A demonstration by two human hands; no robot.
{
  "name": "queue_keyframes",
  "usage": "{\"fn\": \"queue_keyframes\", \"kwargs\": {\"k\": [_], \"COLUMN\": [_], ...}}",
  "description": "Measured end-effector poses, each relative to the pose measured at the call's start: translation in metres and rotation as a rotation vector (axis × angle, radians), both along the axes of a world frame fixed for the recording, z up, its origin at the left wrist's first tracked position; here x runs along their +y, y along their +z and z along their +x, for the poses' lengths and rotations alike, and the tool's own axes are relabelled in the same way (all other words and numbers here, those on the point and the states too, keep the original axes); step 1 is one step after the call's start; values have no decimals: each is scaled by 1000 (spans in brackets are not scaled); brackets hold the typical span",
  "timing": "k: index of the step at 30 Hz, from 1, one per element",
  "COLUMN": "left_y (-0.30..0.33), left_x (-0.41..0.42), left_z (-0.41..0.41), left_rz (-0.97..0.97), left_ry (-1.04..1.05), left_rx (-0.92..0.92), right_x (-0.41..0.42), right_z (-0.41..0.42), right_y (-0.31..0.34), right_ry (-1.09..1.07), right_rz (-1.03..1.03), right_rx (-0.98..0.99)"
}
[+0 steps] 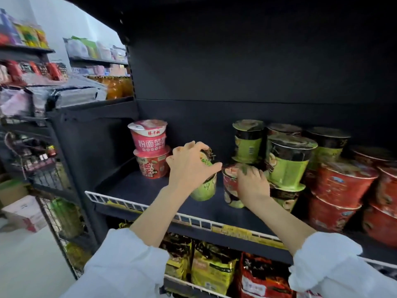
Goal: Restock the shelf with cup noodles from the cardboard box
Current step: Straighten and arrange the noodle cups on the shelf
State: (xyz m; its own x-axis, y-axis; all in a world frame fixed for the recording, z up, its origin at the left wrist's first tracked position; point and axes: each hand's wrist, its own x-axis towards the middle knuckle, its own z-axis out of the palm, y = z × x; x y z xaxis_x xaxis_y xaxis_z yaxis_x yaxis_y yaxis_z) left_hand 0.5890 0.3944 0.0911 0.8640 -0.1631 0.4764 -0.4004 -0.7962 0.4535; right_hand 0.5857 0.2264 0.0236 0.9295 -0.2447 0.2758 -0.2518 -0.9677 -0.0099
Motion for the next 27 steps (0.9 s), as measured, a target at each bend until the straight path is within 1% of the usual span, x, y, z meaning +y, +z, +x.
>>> {"fn": "queue_keyframes", "kwargs": {"k": [3, 4, 5, 8, 10, 11, 12, 15, 18, 20, 22, 23, 25, 27], "left_y": [4, 7, 11, 26, 37, 42, 47, 56, 55, 47, 33, 26, 17, 16], "left_x": [-5, -7, -10, -21, -32, -39, -45, -60, -67, -70, -72, -72, -70, -69], "left_z": [17, 21, 25, 34, 38, 40, 42, 48, 55, 59, 62, 64, 65, 63], "left_rz": [8, -3, -17, -65, -83, -98, -116, -125, -78, 59, 196, 216, 199, 201], "left_ry": [-39, -56, -77, -149, -203, -232, -263, -360, -435, -466, -503, -524, -546, -531], "left_rx": [-7, -12, -15, -13, -2, 6, 16, 1, -51, -76, -45, -26, -16, -23], "right_x": [-5, -8, -10, -13, -8, -5, -3, -4, -9, -14, -17, -18, -19, -20], "right_z": [5, 6, 8, 13, 13, 12, 11, 12, 17, 22, 27, 28, 29, 27], "right_y": [-1, 0, 1, 16, 32, 39, 44, 53, 50, 43, 33, 29, 26, 27], "right_ry": [-7, 13, 55, 290, 417, 430, 422, 313, 196, 90, 15, -2, -10, -8], "right_rz": [-83, -52, 34, 513, 791, 899, 964, 976, 1041, 1039, 1009, 1000, 992, 966], "right_rx": [18, 29, 28, -48, -175, -248, -320, -508, -596, -562, -476, -457, -448, -418]}}
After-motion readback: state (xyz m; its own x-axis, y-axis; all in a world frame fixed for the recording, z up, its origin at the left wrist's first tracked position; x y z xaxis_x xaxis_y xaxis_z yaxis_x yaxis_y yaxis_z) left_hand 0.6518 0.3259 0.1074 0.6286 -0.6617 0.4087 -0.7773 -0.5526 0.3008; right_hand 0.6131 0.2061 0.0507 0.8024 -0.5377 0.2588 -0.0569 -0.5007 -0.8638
